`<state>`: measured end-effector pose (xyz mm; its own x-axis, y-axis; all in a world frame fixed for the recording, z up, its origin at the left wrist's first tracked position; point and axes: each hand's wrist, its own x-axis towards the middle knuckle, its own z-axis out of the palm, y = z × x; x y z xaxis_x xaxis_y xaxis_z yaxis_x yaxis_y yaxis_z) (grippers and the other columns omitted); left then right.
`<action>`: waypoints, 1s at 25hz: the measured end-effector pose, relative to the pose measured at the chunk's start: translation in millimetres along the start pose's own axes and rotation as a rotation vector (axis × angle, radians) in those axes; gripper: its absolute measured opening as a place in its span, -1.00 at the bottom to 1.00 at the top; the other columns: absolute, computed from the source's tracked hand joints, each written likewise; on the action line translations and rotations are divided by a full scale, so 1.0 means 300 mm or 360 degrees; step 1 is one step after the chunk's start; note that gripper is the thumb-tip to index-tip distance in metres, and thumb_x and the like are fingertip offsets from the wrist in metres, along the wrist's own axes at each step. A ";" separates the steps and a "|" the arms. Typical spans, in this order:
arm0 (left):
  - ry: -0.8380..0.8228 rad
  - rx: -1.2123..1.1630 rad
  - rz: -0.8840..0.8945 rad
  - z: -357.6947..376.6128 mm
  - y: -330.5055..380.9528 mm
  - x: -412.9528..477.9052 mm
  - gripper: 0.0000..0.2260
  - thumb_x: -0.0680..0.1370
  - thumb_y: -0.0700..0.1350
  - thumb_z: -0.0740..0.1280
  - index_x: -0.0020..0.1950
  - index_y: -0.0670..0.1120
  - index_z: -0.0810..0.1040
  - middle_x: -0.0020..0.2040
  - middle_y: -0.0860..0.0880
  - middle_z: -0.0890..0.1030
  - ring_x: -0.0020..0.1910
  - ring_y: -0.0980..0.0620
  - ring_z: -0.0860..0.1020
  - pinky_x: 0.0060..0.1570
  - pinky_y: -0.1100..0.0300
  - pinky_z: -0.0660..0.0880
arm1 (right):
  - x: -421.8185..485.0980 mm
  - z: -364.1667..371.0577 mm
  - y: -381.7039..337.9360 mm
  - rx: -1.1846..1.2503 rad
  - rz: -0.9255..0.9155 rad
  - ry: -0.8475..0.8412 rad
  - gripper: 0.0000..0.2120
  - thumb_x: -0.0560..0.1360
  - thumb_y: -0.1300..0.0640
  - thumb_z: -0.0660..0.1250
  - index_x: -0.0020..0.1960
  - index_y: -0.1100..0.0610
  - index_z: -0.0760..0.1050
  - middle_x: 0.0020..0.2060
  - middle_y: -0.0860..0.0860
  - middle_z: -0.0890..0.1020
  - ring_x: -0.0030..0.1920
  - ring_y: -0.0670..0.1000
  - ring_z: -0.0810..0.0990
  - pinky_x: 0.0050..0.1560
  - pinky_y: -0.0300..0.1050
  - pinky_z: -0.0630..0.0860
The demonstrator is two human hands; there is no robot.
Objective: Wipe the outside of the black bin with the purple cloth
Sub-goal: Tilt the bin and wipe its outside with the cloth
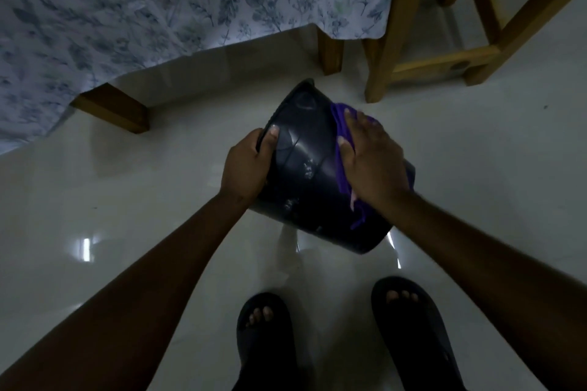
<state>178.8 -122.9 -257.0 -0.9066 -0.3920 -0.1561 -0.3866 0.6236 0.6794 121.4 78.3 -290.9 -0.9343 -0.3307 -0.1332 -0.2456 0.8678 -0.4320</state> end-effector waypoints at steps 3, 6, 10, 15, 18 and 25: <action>-0.0002 0.0126 0.0019 0.002 0.004 0.015 -0.60 0.63 0.14 0.08 -0.19 -0.10 0.48 -0.27 -0.01 0.57 -0.25 0.01 0.54 -0.30 0.21 0.40 | -0.238 0.052 -0.047 -0.0360 -0.0188 -0.0002 -0.40 0.59 -0.09 0.03 0.57 0.02 -0.03 0.57 0.11 0.07 0.53 0.26 0.08 0.41 0.29 0.16; -0.0014 0.0155 0.0061 0.005 0.005 0.011 -0.66 0.64 0.11 0.09 -0.22 -0.05 0.43 -0.35 0.09 0.48 -0.33 0.10 0.47 -0.36 0.36 0.31 | -0.242 0.085 -0.079 -0.0422 -0.0539 -0.0015 -0.40 0.57 -0.10 0.10 0.56 -0.03 0.03 0.57 0.08 0.08 0.54 0.25 0.05 0.40 0.29 0.15; -0.0009 0.0154 0.0037 0.001 0.005 0.011 -0.67 0.64 0.11 0.09 -0.18 -0.05 0.45 -0.32 0.09 0.49 -0.34 0.19 0.45 -0.37 0.48 0.32 | -0.056 -0.001 -0.047 -0.0121 -0.0134 0.0005 -0.46 0.62 -0.08 -0.03 0.56 0.02 -0.01 0.56 0.09 0.13 0.52 0.22 0.13 0.41 0.27 0.25; -0.0027 0.0175 0.0015 -0.002 -0.004 0.006 -0.66 0.64 0.11 0.08 -0.21 -0.04 0.43 -0.31 0.03 0.52 -0.27 0.02 0.51 -0.36 0.36 0.30 | -0.325 0.101 -0.070 -0.0417 -0.0547 -0.0017 -0.45 0.59 -0.09 -0.01 0.56 -0.03 0.02 0.56 0.08 0.10 0.54 0.26 0.03 0.43 0.30 0.14; -0.0032 0.0149 0.0049 0.001 0.009 0.009 -0.64 0.65 0.10 0.08 -0.11 -0.10 0.51 -0.21 -0.02 0.58 -0.23 0.02 0.52 -0.32 0.37 0.33 | -0.159 0.070 -0.074 -0.0356 -0.0562 0.0008 -0.45 0.61 -0.13 -0.03 0.56 -0.04 -0.01 0.57 0.06 0.08 0.55 0.21 0.02 0.46 0.25 0.10; -0.0037 0.0188 0.0016 0.000 0.017 0.014 -0.61 0.64 0.13 0.06 -0.12 -0.09 0.52 -0.23 0.00 0.57 -0.23 0.00 0.54 -0.33 0.25 0.35 | -0.243 0.062 -0.082 -0.0300 -0.0380 -0.0036 -0.46 0.61 -0.08 0.00 0.56 -0.03 0.01 0.57 0.08 0.09 0.54 0.24 0.02 0.43 0.31 0.16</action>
<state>172.9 -121.4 -254.3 -0.9138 -0.3702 -0.1673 -0.3934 0.7034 0.5921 200.2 74.1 -287.2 -0.8390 -0.5397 -0.0686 -0.5029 0.8175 -0.2806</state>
